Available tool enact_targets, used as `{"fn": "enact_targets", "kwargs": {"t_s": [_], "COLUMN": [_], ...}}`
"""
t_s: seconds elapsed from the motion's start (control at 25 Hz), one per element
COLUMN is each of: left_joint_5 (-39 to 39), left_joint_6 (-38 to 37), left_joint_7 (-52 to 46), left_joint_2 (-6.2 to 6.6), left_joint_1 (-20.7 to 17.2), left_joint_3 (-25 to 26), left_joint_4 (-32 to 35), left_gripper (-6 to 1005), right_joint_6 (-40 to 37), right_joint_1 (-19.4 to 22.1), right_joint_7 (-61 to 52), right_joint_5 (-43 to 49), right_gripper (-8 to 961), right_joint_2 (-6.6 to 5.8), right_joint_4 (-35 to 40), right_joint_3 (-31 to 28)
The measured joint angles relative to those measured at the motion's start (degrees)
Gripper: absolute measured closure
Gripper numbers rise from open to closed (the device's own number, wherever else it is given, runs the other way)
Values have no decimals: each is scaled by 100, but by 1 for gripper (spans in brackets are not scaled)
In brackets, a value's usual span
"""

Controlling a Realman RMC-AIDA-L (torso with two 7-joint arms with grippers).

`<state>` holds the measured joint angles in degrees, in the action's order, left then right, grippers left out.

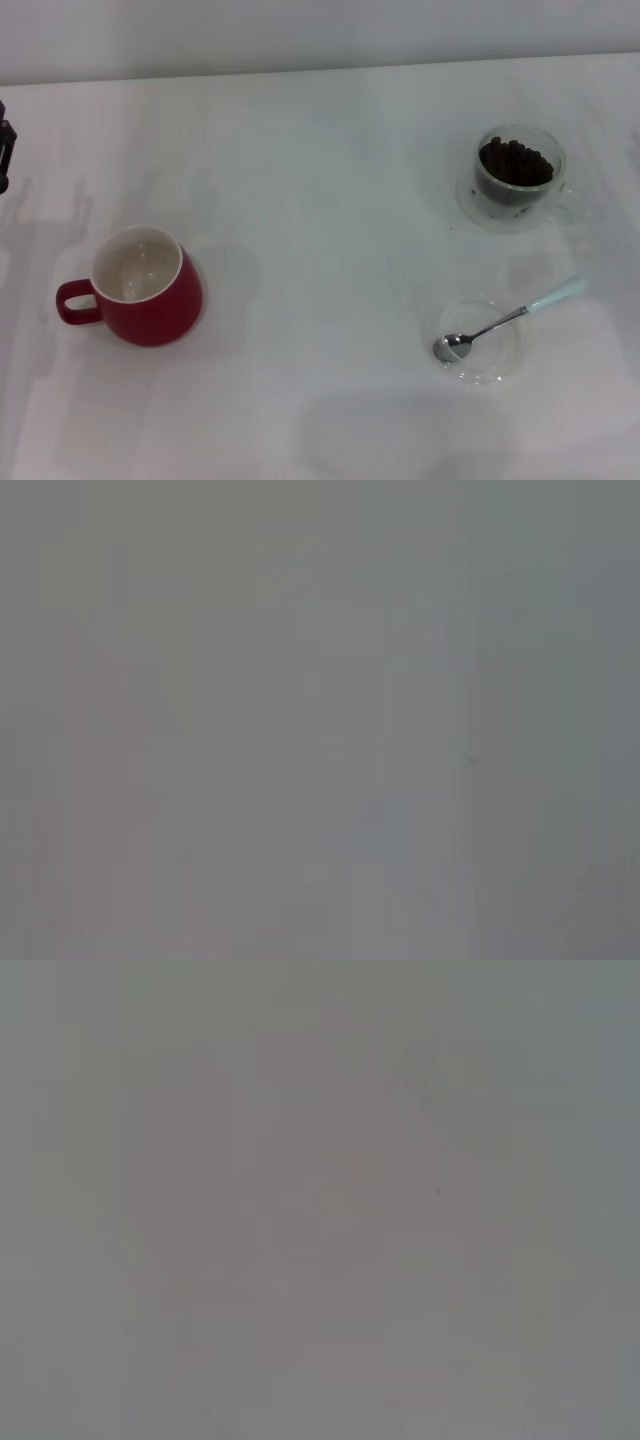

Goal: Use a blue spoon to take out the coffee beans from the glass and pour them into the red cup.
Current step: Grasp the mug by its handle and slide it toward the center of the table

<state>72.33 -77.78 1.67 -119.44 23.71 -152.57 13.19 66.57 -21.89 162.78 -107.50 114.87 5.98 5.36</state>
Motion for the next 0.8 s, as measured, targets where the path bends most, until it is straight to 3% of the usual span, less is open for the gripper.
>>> {"fn": "enact_targets", "kwargs": {"t_s": [0.8], "left_joint_5": [0], "left_joint_6": [-37], "left_joint_7": [2], "left_joint_2": [0], "left_joint_1": [-13], "left_joint_3": [-1], "left_joint_4": [-70], "left_gripper": [317], "right_joint_6": [105], "right_joint_1": [2], "right_joint_7": [-36], "right_joint_5": [0], "right_gripper": [99], "right_joint_2": [14], "right_joint_4": [-137], "right_joint_3": [35]}}
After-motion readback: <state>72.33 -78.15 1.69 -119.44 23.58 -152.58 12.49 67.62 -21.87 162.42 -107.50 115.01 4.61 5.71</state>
